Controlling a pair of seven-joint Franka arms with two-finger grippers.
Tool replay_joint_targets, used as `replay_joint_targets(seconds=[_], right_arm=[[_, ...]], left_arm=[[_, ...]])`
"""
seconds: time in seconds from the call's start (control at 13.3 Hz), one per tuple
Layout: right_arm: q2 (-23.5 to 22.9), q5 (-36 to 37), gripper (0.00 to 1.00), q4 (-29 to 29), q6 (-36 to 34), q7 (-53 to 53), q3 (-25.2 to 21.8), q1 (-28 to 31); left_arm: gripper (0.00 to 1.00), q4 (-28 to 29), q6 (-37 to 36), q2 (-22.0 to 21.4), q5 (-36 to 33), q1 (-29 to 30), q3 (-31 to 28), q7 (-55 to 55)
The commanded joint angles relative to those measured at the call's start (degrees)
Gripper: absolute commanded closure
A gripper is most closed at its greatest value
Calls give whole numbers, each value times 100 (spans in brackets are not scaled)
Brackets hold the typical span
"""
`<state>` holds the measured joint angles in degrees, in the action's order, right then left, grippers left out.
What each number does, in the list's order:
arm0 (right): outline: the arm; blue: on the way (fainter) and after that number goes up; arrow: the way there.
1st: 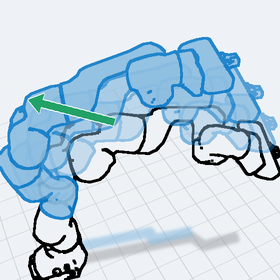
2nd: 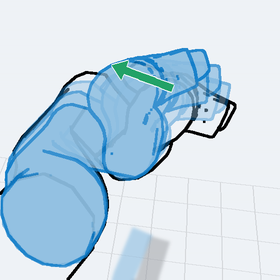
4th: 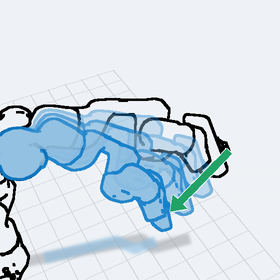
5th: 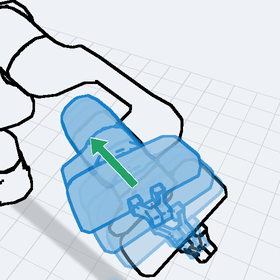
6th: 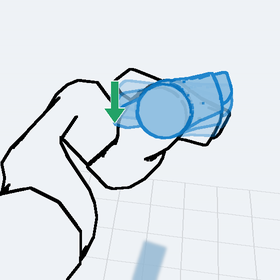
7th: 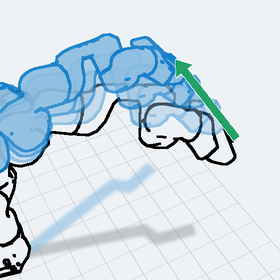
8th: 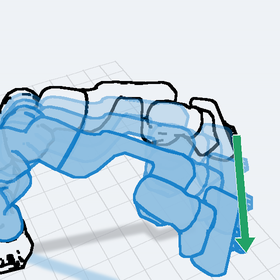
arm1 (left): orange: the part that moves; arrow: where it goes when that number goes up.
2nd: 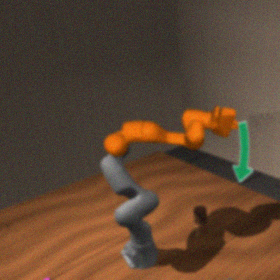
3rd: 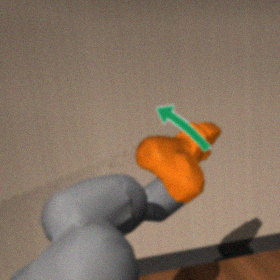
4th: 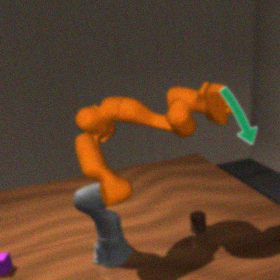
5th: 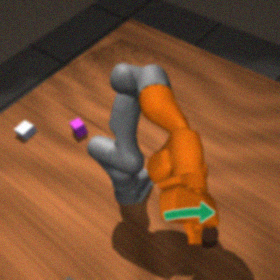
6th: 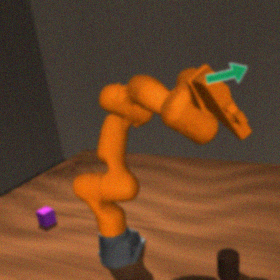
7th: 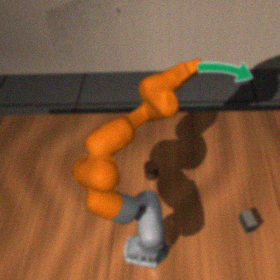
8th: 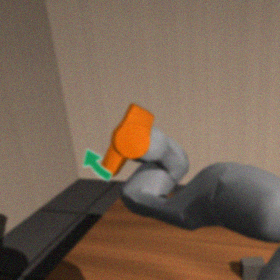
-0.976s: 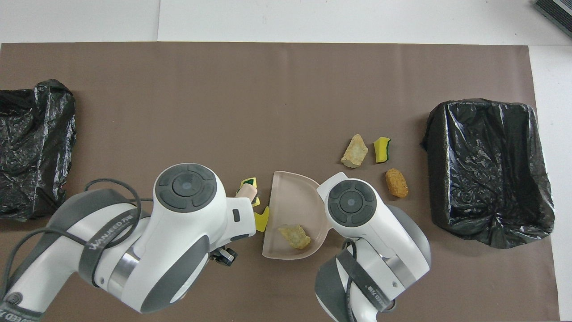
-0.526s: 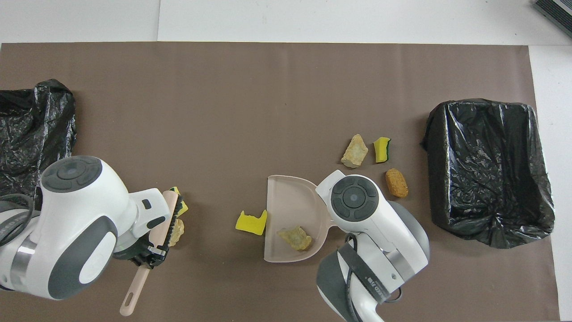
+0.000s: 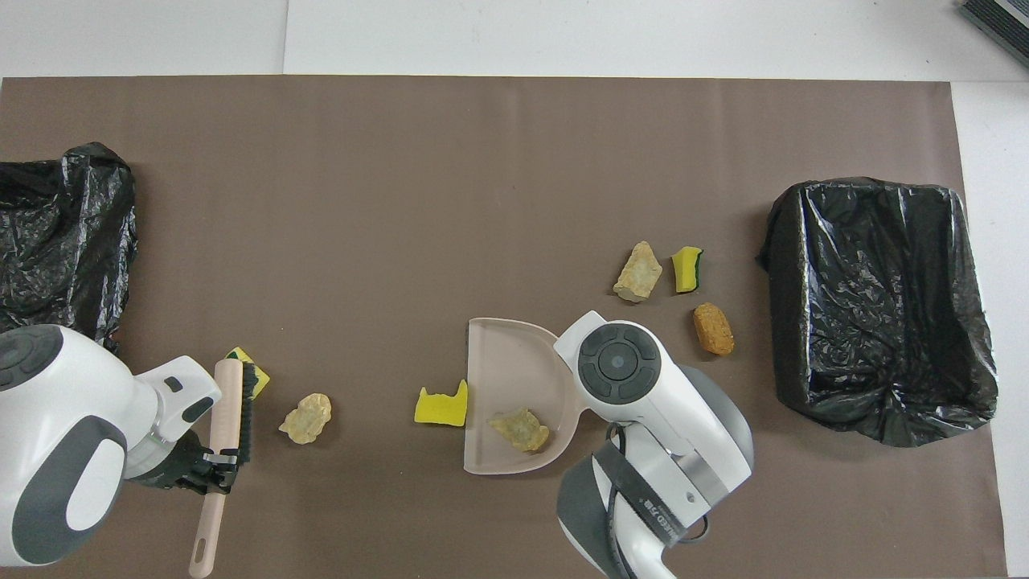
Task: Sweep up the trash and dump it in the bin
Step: 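Sweep the remaining pieces into the dustpan with the brush in the left gripper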
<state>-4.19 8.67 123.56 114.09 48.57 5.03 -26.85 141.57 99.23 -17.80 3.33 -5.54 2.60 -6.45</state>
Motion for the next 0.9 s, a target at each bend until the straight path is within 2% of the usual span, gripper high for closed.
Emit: replay_joint_targets(seconds=[0.0,0.15,0.3,0.45,0.83], right_arm=[[-12,-93,100,54,113,-84,24,4],[-12,-93,100,63,113,-84,24,4],[-12,-93,100,54,105,-84,24,4],[-12,-93,100,54,105,-84,24,4],[-12,-93,100,54,96,-84,24,13]], left_arm=[[100,266,465,-102,-26,-901,30,-802],[100,178,1017,170,175,-1744,30,-1357],[100,29,1414,487,763,-2273,30,-1438],[100,-225,1695,777,1027,-2818,30,-1395],[100,-911,1978,1147,1766,-3602,48,-1272]])
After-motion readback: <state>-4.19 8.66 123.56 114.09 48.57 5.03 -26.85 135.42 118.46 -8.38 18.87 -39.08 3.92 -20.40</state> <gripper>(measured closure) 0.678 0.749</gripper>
